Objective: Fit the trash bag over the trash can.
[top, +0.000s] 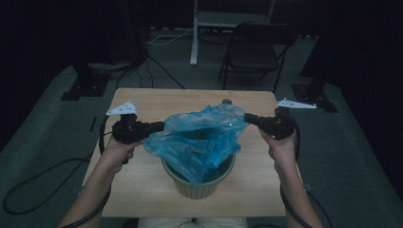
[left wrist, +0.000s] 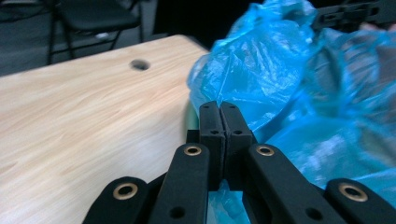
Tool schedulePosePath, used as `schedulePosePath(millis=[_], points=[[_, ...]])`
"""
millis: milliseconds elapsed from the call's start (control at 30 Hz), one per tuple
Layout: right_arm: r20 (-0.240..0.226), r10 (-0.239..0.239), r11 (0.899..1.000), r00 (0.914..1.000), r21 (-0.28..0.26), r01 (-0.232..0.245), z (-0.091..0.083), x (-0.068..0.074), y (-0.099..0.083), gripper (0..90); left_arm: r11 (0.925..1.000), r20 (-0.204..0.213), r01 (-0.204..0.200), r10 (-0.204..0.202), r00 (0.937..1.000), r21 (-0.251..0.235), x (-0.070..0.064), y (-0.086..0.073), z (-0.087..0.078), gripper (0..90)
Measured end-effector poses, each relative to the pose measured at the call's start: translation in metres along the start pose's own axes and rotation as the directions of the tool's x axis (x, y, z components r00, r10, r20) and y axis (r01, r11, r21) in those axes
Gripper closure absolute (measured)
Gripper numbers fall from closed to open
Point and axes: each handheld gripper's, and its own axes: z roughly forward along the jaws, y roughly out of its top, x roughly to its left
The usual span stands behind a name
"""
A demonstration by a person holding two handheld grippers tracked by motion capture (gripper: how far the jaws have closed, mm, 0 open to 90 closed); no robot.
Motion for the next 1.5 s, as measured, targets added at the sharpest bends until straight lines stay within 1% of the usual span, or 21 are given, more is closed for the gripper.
schedulePosePath(millis=[133,167,233,333,433,500,600,733,800,867,967,1000,1067,1100,1167,1200,1233,1300,1367,1433,1500], points=[[0.014,0.042,0.998,0.9990,0.050,-0.043,0.020,-0.014,-0.010,89.6,0.9993,-0.027,0.034,-0.034,0.9991,0.016,0.009,-0.014,0.005,89.8],[0.019,0.053,0.996,0.9984,0.068,-0.054,0.027,-0.019,-0.014,89.7,0.9988,-0.042,0.043,-0.042,0.9982,0.021,0.012,-0.018,0.007,89.8],[0.030,0.072,0.992,0.9970,0.097,-0.075,0.038,-0.026,-0.020,89.7,0.9974,-0.049,0.069,-0.068,0.9965,0.022,0.018,-0.025,0.009,89.9],[0.041,0.098,0.986,0.9944,0.133,-0.102,0.052,-0.035,-0.029,89.7,0.9954,-0.083,0.092,-0.090,0.9925,0.026,0.026,-0.033,0.012,89.8],[0.046,0.128,0.978,0.9907,0.163,-0.134,0.065,-0.044,-0.039,89.8,0.9919,-0.092,0.123,-0.119,0.9886,0.032,0.033,-0.041,0.015,89.9],[0.053,0.139,0.973,0.9888,0.176,-0.147,0.071,-0.048,-0.044,89.7,0.9894,-0.091,0.139,-0.135,0.9867,0.042,0.037,-0.047,0.018,89.8],[0.052,0.158,0.968,0.9860,0.190,-0.165,0.077,-0.053,-0.053,89.7,0.9851,-0.074,0.161,-0.157,0.9848,0.059,0.041,-0.057,0.022,89.8],[0.050,0.186,0.961,0.9814,0.198,-0.192,0.078,-0.058,-0.066,89.7,0.9808,-0.055,0.175,-0.171,0.9837,0.086,0.043,-0.067,0.026,89.8],[0.049,0.192,0.959,0.9801,0.202,-0.198,0.078,-0.060,-0.073,89.7,0.9788,-0.042,0.186,-0.183,0.9823,0.087,0.043,-0.071,0.028,89.8],[0.044,0.206,0.955,0.9775,0.207,-0.211,0.077,-0.061,-0.080,89.7,0.9786,-0.034,0.185,-0.183,0.9825,0.090,0.042,-0.073,0.028,89.8],[0.034,0.211,0.952,0.9770,0.218,-0.213,0.077,-0.061,-0.086,89.4,0.9796,-0.017,0.186,-0.185,0.9826,0.077,0.040,-0.074,0.027,89.8],[0.038,0.209,0.953,0.9771,0.218,-0.212,0.077,-0.060,-0.086,88.7,0.9795,-0.010,0.188,-0.188,0.9822,0.073,0.040,-0.073,0.026,89.8],[0.054,0.196,0.956,0.9791,0.212,-0.203,0.074,-0.060,-0.081,85.4,0.9806,-0.022,0.184,-0.183,0.9828,0.067,0.039,-0.071,0.025,89.8],[0.059,0.198,0.958,0.9785,0.202,-0.206,0.072,-0.061,-0.078,82.5,0.9809,-0.017,0.184,-0.183,0.9829,0.064,0.040,-0.070,0.025,89.8],[0.082,0.200,0.963,0.9764,0.168,-0.211,0.066,-0.062,-0.068,74.7,0.9812,-0.029,0.183,-0.182,0.9829,0.060,0.039,-0.068,0.024,89.8],[0.086,0.202,0.966,0.9755,0.149,-0.213,0.061,-0.063,-0.062,74.0,0.9817,-0.018,0.182,-0.181,0.9833,0.056,0.040,-0.068,0.024,89.8],[0.084,0.204,0.968,0.9754,0.132,-0.214,0.057,-0.063,-0.056,72.7,0.9806,-0.017,0.189,-0.188,0.9820,0.054,0.040,-0.067,0.023,89.8],[0.082,0.200,0.974,0.9762,0.089,-0.208,0.047,-0.061,-0.042,70.2,0.9815,-0.022,0.184,-0.183,0.9829,0.053,0.040,-0.067,0.023,89.8],[0.076,0.193,0.979,0.9783,0.046,-0.197,0.037,-0.056,-0.028,64.8,0.9812,-0.022,0.187,-0.186,0.9824,0.049,0.041,-0.066,0.023,89.8],[0.037,0.194,0.981,0.9803,-0.006,-0.194,0.028,-0.049,-0.016,62.1,0.9810,-0.019,0.189,-0.188,0.9819,0.044,0.040,-0.066,0.023,89.8],[0.002,0.169,0.985,0.9856,-0.026,-0.169,0.024,-0.035,-0.004,57.8,0.9811,-0.011,0.189,-0.188,0.9821,0.043,0.040,-0.066,0.023,89.8]])
